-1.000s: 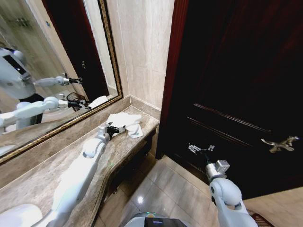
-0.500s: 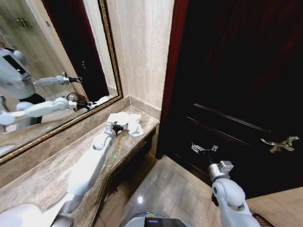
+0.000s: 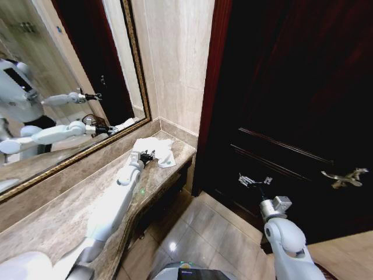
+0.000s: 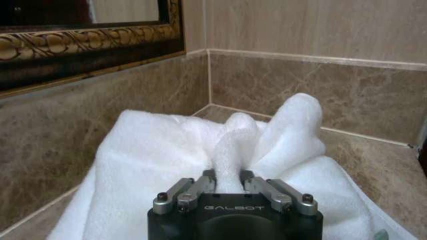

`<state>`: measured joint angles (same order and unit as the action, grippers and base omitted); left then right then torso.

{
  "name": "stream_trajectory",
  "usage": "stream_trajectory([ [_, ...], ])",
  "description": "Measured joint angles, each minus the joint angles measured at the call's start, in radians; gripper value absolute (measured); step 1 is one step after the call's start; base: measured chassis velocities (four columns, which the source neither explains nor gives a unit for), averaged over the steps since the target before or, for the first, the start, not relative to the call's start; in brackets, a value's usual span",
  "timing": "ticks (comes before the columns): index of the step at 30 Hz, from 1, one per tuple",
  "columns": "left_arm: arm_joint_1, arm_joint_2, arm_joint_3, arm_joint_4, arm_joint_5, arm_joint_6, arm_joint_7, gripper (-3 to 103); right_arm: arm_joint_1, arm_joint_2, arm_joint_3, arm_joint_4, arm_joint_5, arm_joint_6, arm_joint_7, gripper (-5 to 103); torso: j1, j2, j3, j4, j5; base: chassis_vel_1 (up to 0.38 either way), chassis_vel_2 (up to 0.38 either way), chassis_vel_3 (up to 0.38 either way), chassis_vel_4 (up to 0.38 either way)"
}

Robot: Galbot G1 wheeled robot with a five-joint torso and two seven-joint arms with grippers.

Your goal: Discard the used towel into the hamper.

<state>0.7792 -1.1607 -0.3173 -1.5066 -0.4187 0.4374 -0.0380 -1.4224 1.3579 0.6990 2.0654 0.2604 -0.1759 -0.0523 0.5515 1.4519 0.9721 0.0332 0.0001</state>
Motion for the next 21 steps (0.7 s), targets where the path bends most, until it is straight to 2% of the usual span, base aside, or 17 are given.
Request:
stream_trajectory([
  [1,-0.002,-0.001,0.003,0.0,0.0,0.0,0.0,12,0.001,0.002,-0.003,0.0,-0.002,0.0,0.001,100,0.0,0.0,0.0,0.0001,0.0,0.0,0.0,0.0,0.0],
  [3,-0.003,-0.001,0.006,0.0,-0.002,0.0,-0.001,12,0.003,0.002,-0.006,0.0,-0.003,-0.001,0.002,100,0.0,0.0,0.0,0.0,0.0001,0.0,0.0,0.0,0.0],
  [5,-0.003,-0.002,0.01,-0.004,-0.003,0.0,-0.003,6,0.005,0.002,-0.01,0.002,-0.002,-0.006,0.005,100,0.0,0.0,0.0,0.0,-0.0001,0.0,0.0,0.0,0.0],
  [11,0.023,-0.003,0.004,-0.043,-0.018,0.002,-0.015,4,0.011,-0.007,-0.012,0.005,0.009,-0.013,0.01,100,0.0,0.0,0.0,-0.0002,-0.0001,0.0,0.0,0.0,0.0],
  [19,0.138,0.005,-0.057,-0.208,-0.056,-0.032,-0.055,4,0.023,-0.032,-0.018,0.004,0.038,-0.016,0.009,100,0.0,0.0,0.0,-0.0001,-0.0001,0.0,0.0,0.0,0.0],
  [21,0.197,0.012,-0.091,-0.294,-0.067,-0.046,-0.062,4,0.023,-0.043,-0.02,0.004,0.046,-0.015,0.007,100,0.0,0.0,0.0,-0.0001,-0.0001,0.0,0.0,0.0,0.0],
])
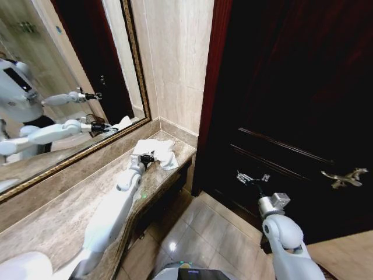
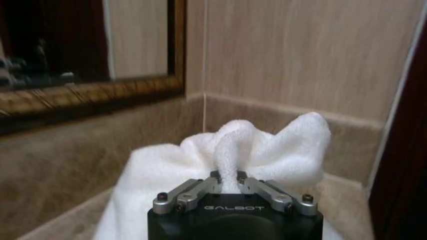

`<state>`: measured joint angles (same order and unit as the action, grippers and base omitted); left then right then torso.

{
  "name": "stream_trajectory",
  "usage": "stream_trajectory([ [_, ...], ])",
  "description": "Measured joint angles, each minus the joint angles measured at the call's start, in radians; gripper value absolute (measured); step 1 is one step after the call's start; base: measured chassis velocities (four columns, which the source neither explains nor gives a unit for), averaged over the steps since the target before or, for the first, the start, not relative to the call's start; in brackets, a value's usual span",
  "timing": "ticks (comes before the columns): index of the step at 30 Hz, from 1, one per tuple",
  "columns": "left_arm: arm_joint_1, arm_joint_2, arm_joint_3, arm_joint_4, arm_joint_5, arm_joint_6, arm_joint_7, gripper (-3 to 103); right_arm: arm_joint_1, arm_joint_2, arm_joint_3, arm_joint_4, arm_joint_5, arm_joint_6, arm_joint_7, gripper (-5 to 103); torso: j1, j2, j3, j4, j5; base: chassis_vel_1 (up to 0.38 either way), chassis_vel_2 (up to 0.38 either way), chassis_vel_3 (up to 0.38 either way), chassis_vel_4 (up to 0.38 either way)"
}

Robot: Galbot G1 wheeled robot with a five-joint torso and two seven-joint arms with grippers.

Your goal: Discard the used towel into the hamper.

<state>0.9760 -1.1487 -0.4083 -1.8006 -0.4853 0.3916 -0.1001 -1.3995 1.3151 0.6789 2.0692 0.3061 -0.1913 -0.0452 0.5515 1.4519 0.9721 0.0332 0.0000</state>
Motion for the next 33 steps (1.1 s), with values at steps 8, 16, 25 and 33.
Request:
stream_trajectory([
  [8,0.158,0.024,-0.085,-0.176,-0.015,-0.059,-0.013,4,-0.007,-0.02,0.005,0.004,0.02,0.004,-0.005,100,0.0,0.0,0.0,0.0003,0.0,0.0,0.0,0.0,0.0],
  [16,0.212,0.019,-0.106,-0.262,-0.031,-0.155,-0.039,4,-0.022,-0.031,0.021,0.014,0.031,0.009,-0.009,100,0.0,0.0,0.0,-0.0002,0.0,0.0,0.0,0.0,0.0],
  [25,0.288,0.011,-0.125,-0.367,-0.012,-0.177,-0.126,4,-0.027,-0.042,0.05,0.039,0.049,0.003,-0.009,100,0.0,0.0,0.0,0.0001,0.0001,0.0,0.0,0.0,0.0],
  [33,0.371,-0.033,-0.129,-0.452,0.098,-0.105,-0.139,4,-0.033,-0.051,0.083,0.036,0.069,0.003,-0.019,100,0.0,0.0,0.0,0.0001,0.0002,0.0,0.0,0.0,0.0],
])
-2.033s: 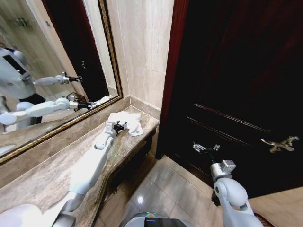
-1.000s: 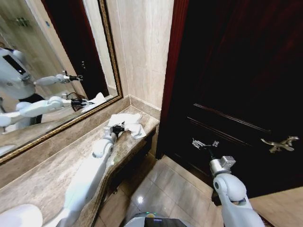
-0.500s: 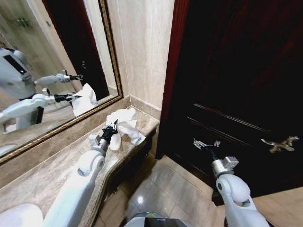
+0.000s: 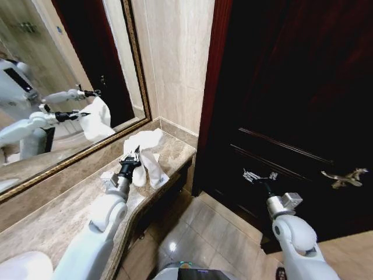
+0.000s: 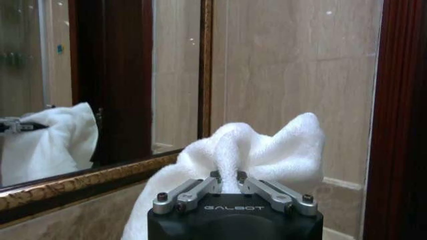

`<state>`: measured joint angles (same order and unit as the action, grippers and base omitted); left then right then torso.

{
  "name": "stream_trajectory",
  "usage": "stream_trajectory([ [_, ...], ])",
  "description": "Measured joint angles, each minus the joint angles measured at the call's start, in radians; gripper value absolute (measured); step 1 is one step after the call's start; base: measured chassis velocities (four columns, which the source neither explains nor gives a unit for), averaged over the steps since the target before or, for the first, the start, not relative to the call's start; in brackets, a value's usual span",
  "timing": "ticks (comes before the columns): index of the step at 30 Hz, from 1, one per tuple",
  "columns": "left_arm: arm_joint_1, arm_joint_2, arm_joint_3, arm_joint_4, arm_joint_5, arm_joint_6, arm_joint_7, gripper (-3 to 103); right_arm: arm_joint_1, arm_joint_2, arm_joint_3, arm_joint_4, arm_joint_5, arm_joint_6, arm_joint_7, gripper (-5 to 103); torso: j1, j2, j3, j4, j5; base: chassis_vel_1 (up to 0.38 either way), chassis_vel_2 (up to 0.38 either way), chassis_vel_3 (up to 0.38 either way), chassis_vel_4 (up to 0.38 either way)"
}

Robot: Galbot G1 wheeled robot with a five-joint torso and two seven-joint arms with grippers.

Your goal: Discard the used towel into the hamper.

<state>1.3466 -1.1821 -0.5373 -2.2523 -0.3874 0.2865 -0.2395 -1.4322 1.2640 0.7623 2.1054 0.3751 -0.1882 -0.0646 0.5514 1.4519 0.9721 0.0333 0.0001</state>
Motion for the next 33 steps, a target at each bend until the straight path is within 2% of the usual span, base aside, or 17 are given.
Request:
stream_trajectory([
  [10,0.013,-0.002,0.007,0.014,0.023,-0.017,0.005,4,-0.02,-0.005,0.042,0.011,0.006,-0.009,-0.01,100,0.0,0.0,0.0,-0.0002,-0.0001,0.0,0.0,0.0,0.0],
  [23,0.013,0.011,0.001,0.012,0.017,-0.014,0.0,4,-0.026,0.01,0.023,0.018,-0.009,-0.013,-0.009,100,0.0,0.0,0.0,-0.0003,-0.0001,0.021,-0.024,-0.049,0.039],
  [33,0.011,0.014,0.002,0.004,0.009,-0.013,0.002,4,-0.03,0.008,0.024,0.015,-0.01,-0.013,-0.009,100,0.0,0.0,0.0,0.0,-0.0003,0.11,-0.083,-0.082,0.077],
])
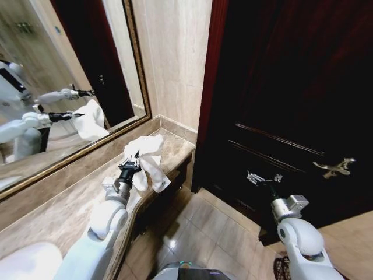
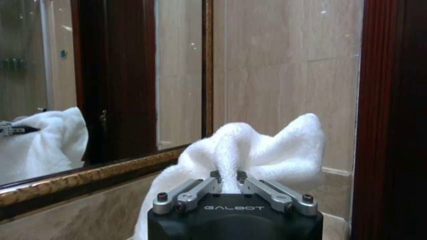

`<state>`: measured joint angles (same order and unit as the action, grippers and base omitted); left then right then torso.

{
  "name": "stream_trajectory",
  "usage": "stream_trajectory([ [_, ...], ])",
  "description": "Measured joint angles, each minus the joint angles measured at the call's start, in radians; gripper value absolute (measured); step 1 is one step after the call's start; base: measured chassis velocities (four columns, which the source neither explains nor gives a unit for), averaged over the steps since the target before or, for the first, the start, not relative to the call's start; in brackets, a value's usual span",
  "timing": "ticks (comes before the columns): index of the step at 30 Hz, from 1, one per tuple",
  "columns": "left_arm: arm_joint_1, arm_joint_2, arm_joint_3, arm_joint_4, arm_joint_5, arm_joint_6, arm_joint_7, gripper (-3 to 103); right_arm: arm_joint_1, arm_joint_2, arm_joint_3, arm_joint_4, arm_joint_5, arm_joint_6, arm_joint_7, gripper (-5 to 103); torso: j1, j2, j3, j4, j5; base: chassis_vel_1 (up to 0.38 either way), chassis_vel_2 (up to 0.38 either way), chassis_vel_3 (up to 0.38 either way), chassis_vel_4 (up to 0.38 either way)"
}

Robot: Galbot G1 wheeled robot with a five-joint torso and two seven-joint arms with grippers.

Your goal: Discard the used towel into the hamper.

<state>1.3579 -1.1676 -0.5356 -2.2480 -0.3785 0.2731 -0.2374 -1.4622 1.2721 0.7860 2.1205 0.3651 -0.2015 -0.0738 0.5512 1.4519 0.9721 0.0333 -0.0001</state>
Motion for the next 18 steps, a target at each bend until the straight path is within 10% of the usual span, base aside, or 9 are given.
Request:
stream_trajectory([
  [18,0.008,-0.001,0.0,-0.014,-0.001,0.0,0.004,4,-0.013,0.011,-0.007,0.007,-0.008,0.006,-0.003,100,0.0,0.0,0.0,0.0001,0.0002,0.061,-0.059,-0.08,0.07],
])
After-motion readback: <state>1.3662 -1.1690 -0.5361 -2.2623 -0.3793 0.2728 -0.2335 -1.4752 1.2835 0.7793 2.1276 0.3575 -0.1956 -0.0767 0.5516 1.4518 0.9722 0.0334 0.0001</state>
